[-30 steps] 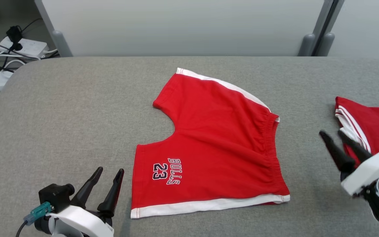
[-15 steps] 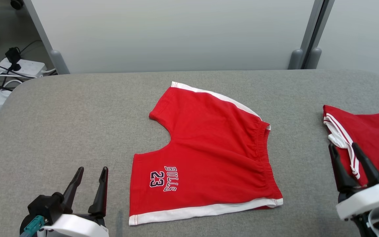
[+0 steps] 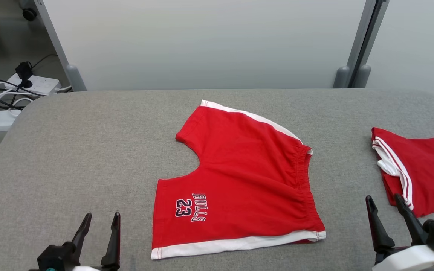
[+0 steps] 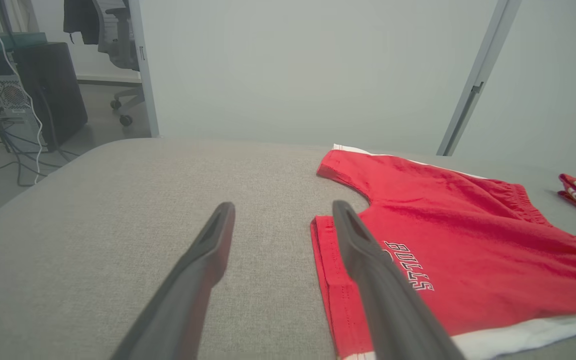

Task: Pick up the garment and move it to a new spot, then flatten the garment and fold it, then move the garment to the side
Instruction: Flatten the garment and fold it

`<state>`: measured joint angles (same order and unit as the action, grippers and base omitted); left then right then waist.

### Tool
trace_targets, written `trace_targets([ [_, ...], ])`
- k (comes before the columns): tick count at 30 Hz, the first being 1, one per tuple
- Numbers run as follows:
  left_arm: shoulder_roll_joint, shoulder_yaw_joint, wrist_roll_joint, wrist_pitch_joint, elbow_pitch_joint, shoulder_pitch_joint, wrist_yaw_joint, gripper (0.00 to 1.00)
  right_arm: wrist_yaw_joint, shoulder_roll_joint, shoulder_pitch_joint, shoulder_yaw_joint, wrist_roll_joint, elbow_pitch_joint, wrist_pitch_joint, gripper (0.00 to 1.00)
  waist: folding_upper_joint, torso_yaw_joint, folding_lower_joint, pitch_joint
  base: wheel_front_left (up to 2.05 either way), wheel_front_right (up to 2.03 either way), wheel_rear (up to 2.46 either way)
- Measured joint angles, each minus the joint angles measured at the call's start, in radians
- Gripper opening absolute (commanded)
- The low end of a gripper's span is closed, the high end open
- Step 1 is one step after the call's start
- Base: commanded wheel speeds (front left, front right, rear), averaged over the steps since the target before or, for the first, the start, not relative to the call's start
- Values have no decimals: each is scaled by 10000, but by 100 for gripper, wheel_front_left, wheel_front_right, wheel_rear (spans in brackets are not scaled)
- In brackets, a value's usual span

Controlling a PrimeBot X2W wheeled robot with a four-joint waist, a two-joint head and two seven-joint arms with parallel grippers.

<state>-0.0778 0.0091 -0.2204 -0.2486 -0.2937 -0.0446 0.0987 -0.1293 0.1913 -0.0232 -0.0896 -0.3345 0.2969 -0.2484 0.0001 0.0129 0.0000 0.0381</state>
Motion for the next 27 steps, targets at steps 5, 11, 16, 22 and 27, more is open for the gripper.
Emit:
trace_targets([
  [5,121,105,142,0,-8,-154,15,100,0,-297,371,207,362,-301,0,100,0,38,0,82,0,0,0],
  [11,265,153,376,0,-10,-154,59,100,0,-378,546,209,558,-500,0,100,0,60,0,122,0,0,0],
  [16,291,192,451,0,-69,-154,71,100,0,-378,546,134,587,-504,0,100,0,73,0,71,0,0,0],
  [22,309,-21,447,0,-297,-152,150,100,0,54,527,-1252,150,138,61,100,0,143,0,-100,0,0,0],
  [27,316,-364,443,0,-433,-134,174,100,0,604,261,-2374,-387,811,221,100,0,376,0,-250,0,0,0],
])
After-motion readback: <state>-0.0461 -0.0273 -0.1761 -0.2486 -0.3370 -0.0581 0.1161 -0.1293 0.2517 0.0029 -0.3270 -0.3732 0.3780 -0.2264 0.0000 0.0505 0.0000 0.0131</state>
